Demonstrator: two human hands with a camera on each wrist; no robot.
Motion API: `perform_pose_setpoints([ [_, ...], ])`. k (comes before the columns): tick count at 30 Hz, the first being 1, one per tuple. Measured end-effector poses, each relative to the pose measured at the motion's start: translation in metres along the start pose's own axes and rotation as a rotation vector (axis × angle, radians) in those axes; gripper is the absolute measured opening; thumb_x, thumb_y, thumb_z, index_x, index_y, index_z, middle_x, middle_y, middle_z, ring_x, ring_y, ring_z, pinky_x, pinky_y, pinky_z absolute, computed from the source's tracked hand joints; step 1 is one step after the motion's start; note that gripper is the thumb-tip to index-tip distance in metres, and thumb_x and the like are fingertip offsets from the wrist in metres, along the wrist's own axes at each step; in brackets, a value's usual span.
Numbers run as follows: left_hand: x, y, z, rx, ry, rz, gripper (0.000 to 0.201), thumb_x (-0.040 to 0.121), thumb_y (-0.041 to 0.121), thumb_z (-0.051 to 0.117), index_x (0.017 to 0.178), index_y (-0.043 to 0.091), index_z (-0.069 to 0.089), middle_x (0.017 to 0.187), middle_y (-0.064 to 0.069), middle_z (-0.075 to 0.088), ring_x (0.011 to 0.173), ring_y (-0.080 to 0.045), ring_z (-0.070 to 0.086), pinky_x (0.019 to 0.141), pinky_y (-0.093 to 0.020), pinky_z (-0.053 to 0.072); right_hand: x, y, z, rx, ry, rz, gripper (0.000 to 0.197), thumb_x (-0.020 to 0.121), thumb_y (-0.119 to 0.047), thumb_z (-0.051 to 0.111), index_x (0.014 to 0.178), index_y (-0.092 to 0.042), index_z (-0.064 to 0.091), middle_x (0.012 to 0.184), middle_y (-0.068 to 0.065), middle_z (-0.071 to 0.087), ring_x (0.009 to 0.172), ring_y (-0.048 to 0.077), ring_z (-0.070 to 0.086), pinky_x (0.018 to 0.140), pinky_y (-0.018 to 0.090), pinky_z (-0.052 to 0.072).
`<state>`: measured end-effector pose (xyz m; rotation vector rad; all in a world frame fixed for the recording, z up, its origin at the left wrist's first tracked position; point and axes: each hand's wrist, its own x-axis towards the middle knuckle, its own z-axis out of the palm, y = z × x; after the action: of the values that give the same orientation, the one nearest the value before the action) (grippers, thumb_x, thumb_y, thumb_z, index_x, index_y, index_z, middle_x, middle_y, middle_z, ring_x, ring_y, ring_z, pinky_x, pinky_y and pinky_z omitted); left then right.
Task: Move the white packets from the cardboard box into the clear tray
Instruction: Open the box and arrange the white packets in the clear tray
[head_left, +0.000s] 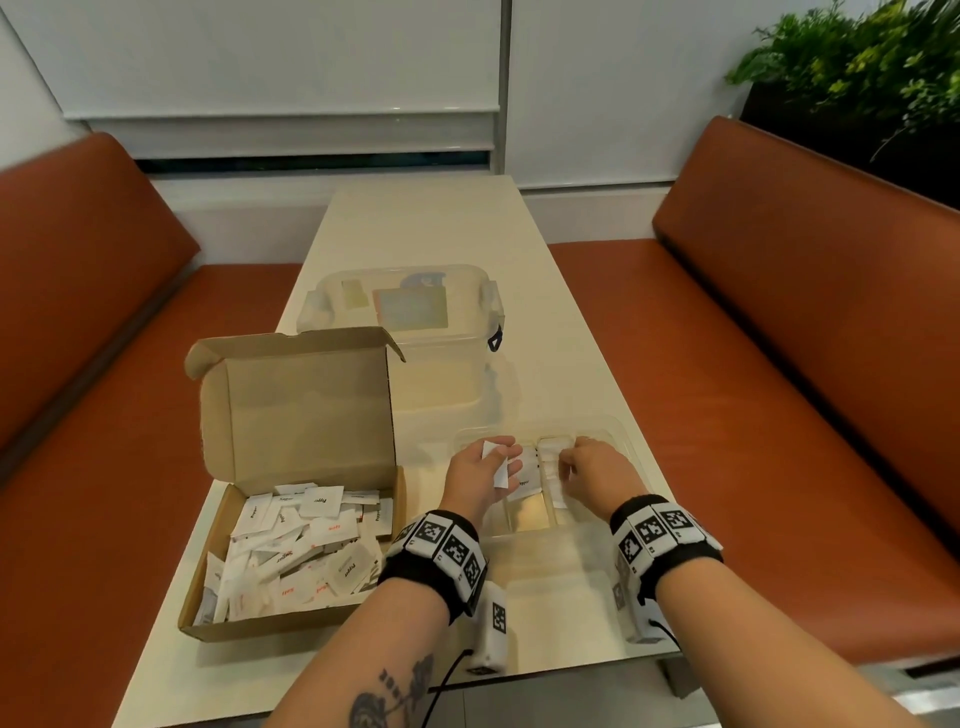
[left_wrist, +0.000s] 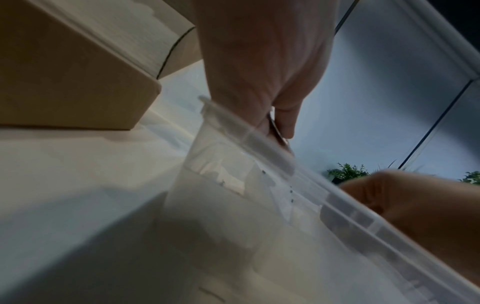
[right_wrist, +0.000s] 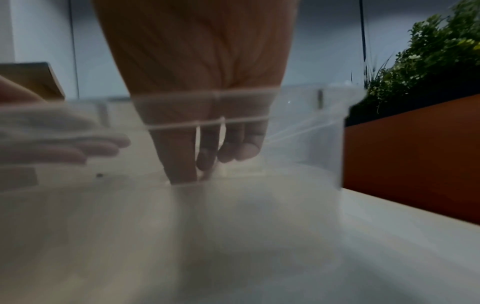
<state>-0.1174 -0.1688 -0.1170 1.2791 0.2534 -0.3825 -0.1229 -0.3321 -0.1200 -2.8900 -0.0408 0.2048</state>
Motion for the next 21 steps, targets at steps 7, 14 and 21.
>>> perform_pose_setpoints([
  [7,-0.003,0.003,0.002,0.033,0.011,0.002,0.031,0.103,0.027,0.033,0.110,0.025,0.063,0.121,-0.006,0.063,0.110,-0.020,0.056,0.080,-0.029,0.048,0.002,-0.035,-0.017,0.546,0.066,0.045,0.023,0.093,-0.031,0.055,0.086,-0.012,0.067,0.075,0.000,0.069,0.062,0.010,0.059,0.059,0.019,0.044],
  [14,-0.003,0.008,-0.002,0.074,-0.020,0.053,0.032,0.103,0.029,0.034,0.119,0.028,0.062,0.133,-0.004,0.049,0.125,-0.021,0.047,0.087,-0.029,0.050,0.007,-0.047,-0.018,0.861,0.003,0.068,0.014,0.079,-0.011,0.072,0.090,-0.015,0.064,0.074,0.005,0.067,0.063,0.012,0.061,0.056,0.018,0.046],
  [21,-0.002,0.009,-0.009,0.121,0.252,0.186,0.017,0.093,0.010,0.058,0.107,0.003,0.064,0.094,-0.011,0.065,0.072,-0.018,0.062,0.057,-0.020,0.054,0.021,-0.039,-0.027,0.492,0.102,0.062,0.009,0.084,-0.011,0.067,0.090,-0.011,0.073,0.086,0.004,0.070,0.076,0.011,0.059,0.070,0.019,0.044],
])
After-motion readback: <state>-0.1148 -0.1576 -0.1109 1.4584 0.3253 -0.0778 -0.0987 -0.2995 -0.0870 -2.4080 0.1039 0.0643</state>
